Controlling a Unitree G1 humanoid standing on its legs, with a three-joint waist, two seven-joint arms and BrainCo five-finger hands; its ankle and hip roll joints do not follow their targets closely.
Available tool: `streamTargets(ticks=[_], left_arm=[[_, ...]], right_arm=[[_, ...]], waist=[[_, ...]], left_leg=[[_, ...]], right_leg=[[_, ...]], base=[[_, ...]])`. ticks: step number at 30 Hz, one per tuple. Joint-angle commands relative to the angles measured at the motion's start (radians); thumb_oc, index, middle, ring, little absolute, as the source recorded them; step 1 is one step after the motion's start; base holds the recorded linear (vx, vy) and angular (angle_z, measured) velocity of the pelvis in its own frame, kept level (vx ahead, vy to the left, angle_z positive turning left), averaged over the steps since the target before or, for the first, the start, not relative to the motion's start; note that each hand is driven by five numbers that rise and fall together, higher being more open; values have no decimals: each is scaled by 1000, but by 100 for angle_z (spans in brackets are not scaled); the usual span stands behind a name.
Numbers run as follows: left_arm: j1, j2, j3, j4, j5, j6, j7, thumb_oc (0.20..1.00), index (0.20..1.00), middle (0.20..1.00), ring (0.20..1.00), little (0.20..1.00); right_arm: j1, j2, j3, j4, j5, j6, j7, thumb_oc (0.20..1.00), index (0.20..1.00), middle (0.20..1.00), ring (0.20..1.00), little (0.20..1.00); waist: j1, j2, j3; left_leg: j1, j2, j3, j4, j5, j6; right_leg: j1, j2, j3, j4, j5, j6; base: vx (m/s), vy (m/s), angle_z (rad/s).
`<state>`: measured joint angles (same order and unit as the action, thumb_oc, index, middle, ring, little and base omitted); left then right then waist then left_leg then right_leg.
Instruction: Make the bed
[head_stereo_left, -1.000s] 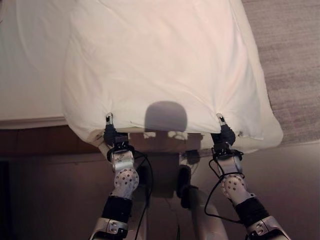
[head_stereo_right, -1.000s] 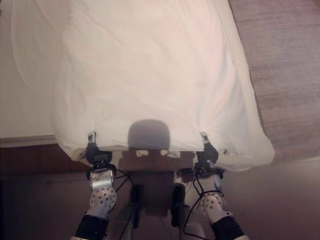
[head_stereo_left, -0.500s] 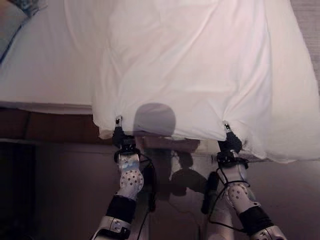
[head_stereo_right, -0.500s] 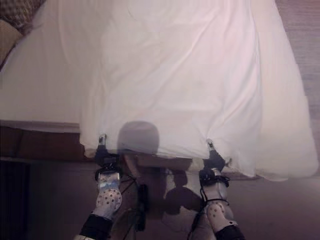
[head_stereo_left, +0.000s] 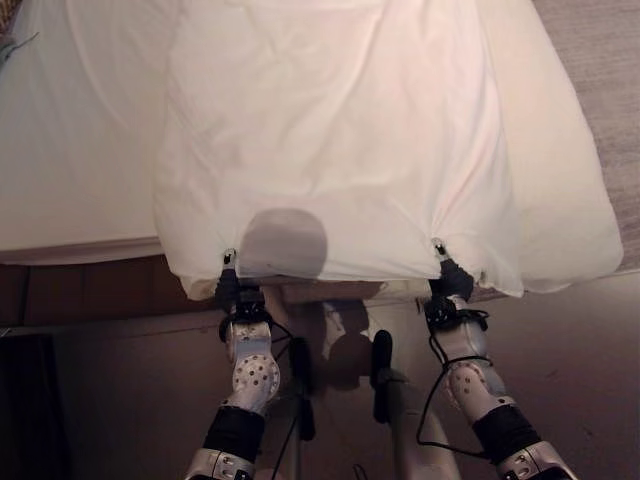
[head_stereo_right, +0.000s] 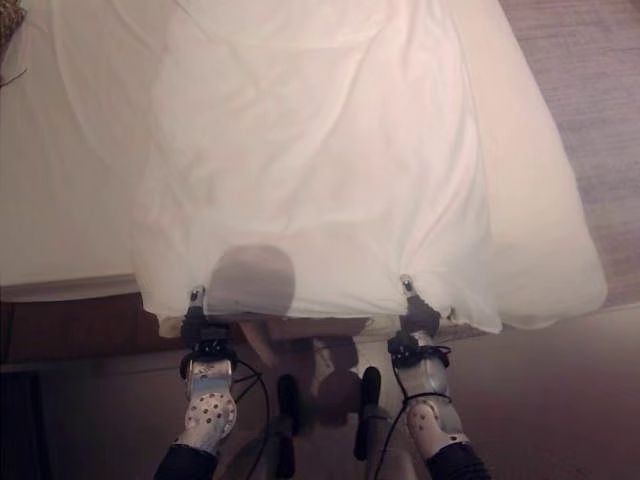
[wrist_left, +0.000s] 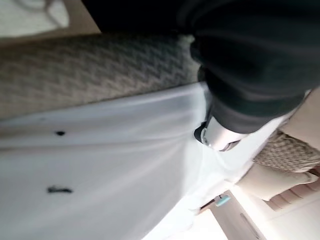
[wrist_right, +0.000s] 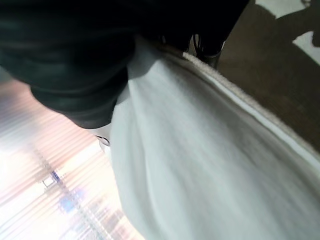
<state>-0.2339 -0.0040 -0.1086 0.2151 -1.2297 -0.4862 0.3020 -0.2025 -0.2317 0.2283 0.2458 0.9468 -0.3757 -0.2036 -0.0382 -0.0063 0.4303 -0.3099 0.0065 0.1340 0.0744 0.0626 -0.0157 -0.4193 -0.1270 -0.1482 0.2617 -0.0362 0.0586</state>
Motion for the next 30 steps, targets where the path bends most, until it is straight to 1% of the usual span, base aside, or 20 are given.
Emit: streamTargets(ticks=[1,3,5,6,8,10,11,12,13,14,15,17,18,20,22,23,25,26,28,30], left_arm=[[43,25,48,-102,55,-63,-26,200,200,200,200,200],[36,20,39,-99,51,-68,-33,200,200,200,200,200],[30,16,41,-93,45,-74,-29,200,200,200,200,200],[25,16,48,-90,45,-76,-21,200,200,200,200,200],[19,24,57,-93,56,-81,-6,200,200,200,200,200],[18,35,77,-112,80,-94,9,200,200,200,200,200],[17,35,77,-112,81,-93,10,200,200,200,200,200],[9,48,97,-107,98,-107,22,200,200,200,200,200],[2,52,109,-104,102,-120,30,200,200,200,200,200],[1,52,109,-104,102,-120,31,200,200,200,200,200],[-18,61,129,-100,119,-133,55,200,200,200,200,200],[-34,72,147,-80,128,-141,76,200,200,200,200,200],[-35,72,148,-79,128,-141,77,200,200,200,200,200],[-81,83,162,-34,134,-168,128,200,200,200,200,200],[-106,80,145,2,166,-161,164,200,200,200,200,200],[-102,77,143,10,167,-159,166,200,200,200,200,200],[-89,84,150,40,187,-149,182,200,200,200,200,200],[-76,86,157,48,189,-150,188,200,200,200,200,200],[-75,87,153,51,199,-147,208,200,200,200,200,200],[-108,88,149,93,240,-143,262,200,200,200,200,200]], right_arm=[[61,-83,-61,-58,-96,-74,2,200,200,200,200,200],[64,-110,-74,-67,-111,-75,8,200,200,200,200,200],[59,-124,-76,-66,-113,-75,10,200,200,200,200,200],[50,-121,-72,-64,-109,-75,10,200,200,200,200,200],[38,-122,-68,-60,-115,-74,4,200,200,200,200,200],[24,-129,-66,-61,-115,-71,9,200,200,200,200,200],[24,-129,-66,-61,-115,-71,8,200,200,200,200,200],[-3,-142,-55,-51,-148,-68,-3,200,200,200,200,200],[-16,-140,-54,-39,-145,-72,-3,200,200,200,200,200],[-18,-140,-54,-38,-145,-72,-3,200,200,200,200,200],[-29,-148,-61,-32,-139,-78,-7,200,200,200,200,200],[-39,-144,-60,-30,-135,-86,-17,200,200,200,200,200],[-40,-144,-60,-30,-135,-87,-17,200,200,200,200,200],[-60,-137,-53,-24,-135,-90,-26,200,200,200,200,200],[-66,-138,-69,-8,-150,-87,-39,200,200,200,200,200],[-68,-140,-72,-8,-153,-83,-39,200,200,200,200,200],[-76,-143,-65,2,-187,-72,-44,200,200,200,200,200],[-86,-136,-58,13,-186,-69,-40,200,200,200,200,200],[-96,-127,-55,25,-170,-72,-34,200,200,200,200,200],[-87,-111,-45,57,-159,-82,-58,200,200,200,200,200]], waist=[[4,18,-67],[11,16,-37],[14,13,-33],[12,8,-37],[20,-3,-41],[39,-15,-50],[38,-16,-52],[57,-21,-42],[65,-26,-40],[65,-27,-40],[76,-26,-35],[89,-15,-31],[90,-15,-30],[95,-8,-2],[84,-1,6],[80,5,5],[80,3,3],[88,1,2],[92,1,6],[71,-1,13]], left_leg=[[-29,-116,46,81,-75,3],[-95,-103,55,243,-69,-49],[-115,-99,39,284,-76,-57],[-115,-81,34,264,-98,-38],[-124,-43,-29,219,-89,-26],[-126,18,-138,102,-25,-34],[-128,17,-139,98,-21,-34],[-120,87,-202,20,37,-40],[-129,120,-220,-14,74,-55],[-126,120,-219,-22,78,-56],[-128,184,-213,-100,115,-76],[-102,210,-219,-159,135,-92],[-102,210,-219,-159,134,-93],[-133,166,-210,-98,107,-98],[-187,80,-179,39,44,-86],[-194,41,-174,89,11,-72],[-199,9,-143,145,-28,-48],[-197,9,-125,151,-36,-41],[-200,8,-115,152,-39,-34],[-190,-25,-124,115,-29,-27]], right_leg=[[0,83,-2,-198,142,57],[26,67,-14,-187,124,40],[24,62,-22,-159,109,24],[17,61,-22,-150,99,19],[11,64,-2,-143,88,18],[-15,63,24,-123,73,18],[-18,62,24,-124,74,18],[-55,62,45,-74,61,11],[-68,61,52,-58,59,12],[-70,61,52,-55,57,12],[-89,41,61,-15,35,23],[-105,42,66,24,21,33],[-106,42,67,27,20,33],[-132,0,96,13,68,74],[-104,-79,115,-57,132,120],[-85,-104,132,-90,154,131],[-63,-144,121,-148,192,122],[-64,-150,85,-157,195,117],[-65,-142,68,-146,181,112],[-69,-40,116,-107,112,79]], base=[[74,-147,10],[13,-132,17],[33,-98,38],[71,-106,18],[66,-37,-1],[66,28,-9],[56,98,-18],[23,131,-22],[27,127,-22],[33,240,-26],[30,182,-11],[44,349,0],[-27,524,-4],[-91,537,-18],[-8,603,-28],[69,656,-17],[71,586,14],[21,403,-5],[-15,177,-38],[-39,130,-34]])
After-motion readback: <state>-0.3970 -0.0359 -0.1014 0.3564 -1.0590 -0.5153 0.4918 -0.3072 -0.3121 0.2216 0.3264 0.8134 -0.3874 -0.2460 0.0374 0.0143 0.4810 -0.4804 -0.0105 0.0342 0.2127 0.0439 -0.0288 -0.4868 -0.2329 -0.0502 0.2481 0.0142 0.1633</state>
